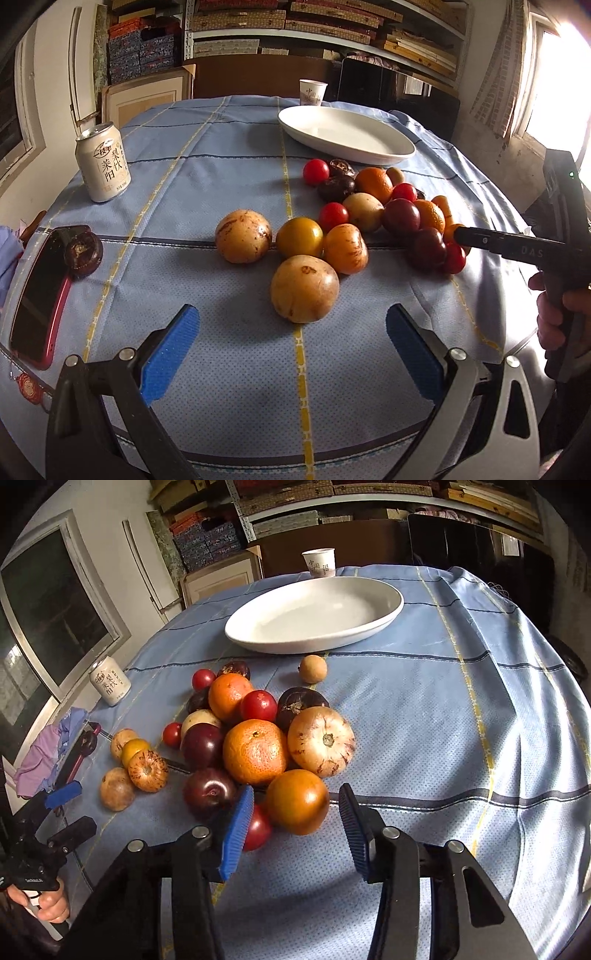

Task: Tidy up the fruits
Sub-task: 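Grasp a large pale brown fruit with the left tool while the right tool grasps an orange fruit, then carry both fruits over the white plate and open both tools to release them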

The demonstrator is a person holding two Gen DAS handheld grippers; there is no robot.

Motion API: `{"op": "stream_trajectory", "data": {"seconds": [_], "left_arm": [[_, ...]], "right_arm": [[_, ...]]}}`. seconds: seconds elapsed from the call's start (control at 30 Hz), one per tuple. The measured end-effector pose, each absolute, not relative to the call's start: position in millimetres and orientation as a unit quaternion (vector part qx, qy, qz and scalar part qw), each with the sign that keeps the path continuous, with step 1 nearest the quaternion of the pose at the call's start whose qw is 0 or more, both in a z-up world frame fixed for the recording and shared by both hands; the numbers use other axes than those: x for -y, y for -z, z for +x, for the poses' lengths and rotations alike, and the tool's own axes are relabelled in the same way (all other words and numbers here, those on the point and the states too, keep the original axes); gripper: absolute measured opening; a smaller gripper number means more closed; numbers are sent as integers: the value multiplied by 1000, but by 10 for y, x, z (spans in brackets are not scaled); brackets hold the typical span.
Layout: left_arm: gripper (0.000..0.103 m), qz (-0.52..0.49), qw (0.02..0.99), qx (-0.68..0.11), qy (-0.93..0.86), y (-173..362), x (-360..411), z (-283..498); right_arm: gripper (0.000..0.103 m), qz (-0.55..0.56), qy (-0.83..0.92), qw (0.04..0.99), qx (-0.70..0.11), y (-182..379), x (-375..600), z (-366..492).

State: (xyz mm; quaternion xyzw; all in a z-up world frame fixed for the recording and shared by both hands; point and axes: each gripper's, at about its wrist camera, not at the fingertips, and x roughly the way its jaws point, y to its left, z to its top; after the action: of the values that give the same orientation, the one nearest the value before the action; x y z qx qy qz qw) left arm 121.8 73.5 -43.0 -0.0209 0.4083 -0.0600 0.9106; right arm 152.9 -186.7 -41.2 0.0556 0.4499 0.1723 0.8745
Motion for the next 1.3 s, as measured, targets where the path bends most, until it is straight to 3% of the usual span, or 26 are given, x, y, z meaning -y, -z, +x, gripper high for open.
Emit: {"op": "stream_trajectory", "data": {"seconds": [0.07,0.27,0.5,0.87,0.93,1.0,1.3], "left_arm": [[99,-25,907,-415,62,439,-737,1277],[96,-37,899,-431,65,494,-729,1440],[70,-55,881,-464,73,615,-750,1610],[68,-31,880,-468,71,649,-683,1771],[52,-24,881,-466,74,645,-663,1762],[44,-21,880,-466,85,638,-644,1741],[43,-35,877,-469,102,565,-656,1629]], "right_arm": [[39,79,-179,868,-456,450,1909,1589],[39,125,-199,855,-462,532,2000,1662],[39,157,-221,843,-465,618,2065,1710],[39,168,-228,839,-464,637,2072,1707],[39,174,-230,837,-466,642,2084,1712],[39,180,-232,834,-467,647,2125,1706],[38,198,-249,826,-466,585,2183,1649]]}}
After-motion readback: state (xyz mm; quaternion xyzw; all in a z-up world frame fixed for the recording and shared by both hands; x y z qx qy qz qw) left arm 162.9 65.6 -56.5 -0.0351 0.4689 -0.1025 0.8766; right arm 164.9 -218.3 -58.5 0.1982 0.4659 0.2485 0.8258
